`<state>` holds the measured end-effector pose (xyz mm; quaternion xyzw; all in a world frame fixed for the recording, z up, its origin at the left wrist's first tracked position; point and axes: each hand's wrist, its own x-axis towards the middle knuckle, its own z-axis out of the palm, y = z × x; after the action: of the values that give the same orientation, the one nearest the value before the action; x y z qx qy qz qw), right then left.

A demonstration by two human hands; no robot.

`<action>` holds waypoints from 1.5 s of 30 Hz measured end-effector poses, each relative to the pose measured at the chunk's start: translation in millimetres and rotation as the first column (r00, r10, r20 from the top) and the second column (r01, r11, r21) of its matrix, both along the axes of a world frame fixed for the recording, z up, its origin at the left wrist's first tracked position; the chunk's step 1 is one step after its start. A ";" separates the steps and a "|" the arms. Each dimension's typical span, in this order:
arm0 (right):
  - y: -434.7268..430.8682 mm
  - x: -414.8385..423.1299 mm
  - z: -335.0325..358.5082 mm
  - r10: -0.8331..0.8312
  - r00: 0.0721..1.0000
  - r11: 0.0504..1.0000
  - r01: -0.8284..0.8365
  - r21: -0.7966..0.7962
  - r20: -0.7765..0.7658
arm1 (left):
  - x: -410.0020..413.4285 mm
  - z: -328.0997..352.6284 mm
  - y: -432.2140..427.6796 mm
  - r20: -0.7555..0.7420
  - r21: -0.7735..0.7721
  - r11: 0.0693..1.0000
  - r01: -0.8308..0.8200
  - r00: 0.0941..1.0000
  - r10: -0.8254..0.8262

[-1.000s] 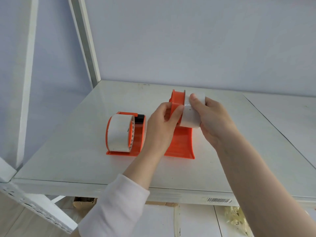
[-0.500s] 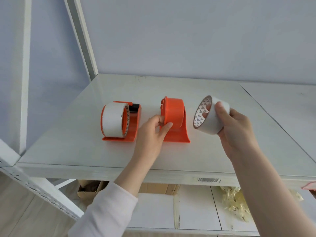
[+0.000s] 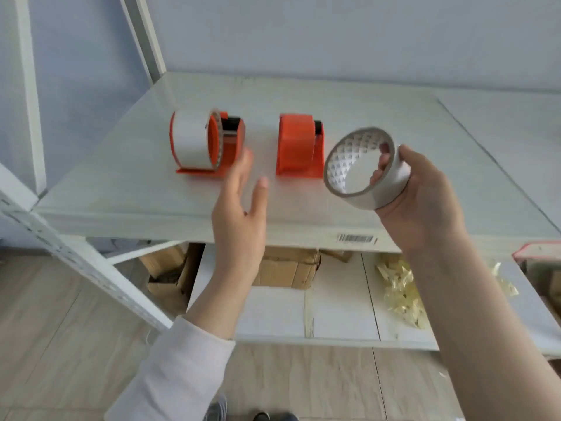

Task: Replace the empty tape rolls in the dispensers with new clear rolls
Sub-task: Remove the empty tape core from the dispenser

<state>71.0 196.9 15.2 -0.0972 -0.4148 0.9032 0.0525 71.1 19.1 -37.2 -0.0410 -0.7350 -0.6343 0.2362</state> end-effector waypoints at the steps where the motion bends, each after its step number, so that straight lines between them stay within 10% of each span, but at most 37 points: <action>1: -0.6 9.3 -2.3 0.029 1.000 0.999 -0.029 -0.013 -0.010 | 12.2 0.0 -1.2 -0.036 0.064 0.998 -0.015 0.999 0.018; 8: -21.4 100.5 -43.1 0.299 0.953 0.944 -0.303 -0.132 -0.050 | 92.2 -36.8 -13.6 0.063 0.388 0.880 0.273 0.945 -0.321; 14: -35.4 166.3 -100.1 0.302 0.939 0.945 -0.272 -0.181 0.167 | 144.9 -84.2 -12.1 0.396 0.760 0.540 0.361 0.402 -0.826; 30: 122.4 353.3 -156.8 -0.162 0.938 0.983 0.180 -0.032 0.307 | 246.0 -103.5 187.0 0.551 0.647 0.460 0.609 0.043 -0.833; 45: 252.5 486.9 -176.0 -0.632 0.666 0.646 0.735 -0.206 0.396 | 335.2 -127.1 395.6 0.595 0.705 0.195 0.682 -0.418 -0.687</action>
<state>557.9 449.5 -160.8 -0.3861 -0.1820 0.8479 0.3143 406.3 414.6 -164.3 -0.1367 -0.4999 -0.5162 -0.6819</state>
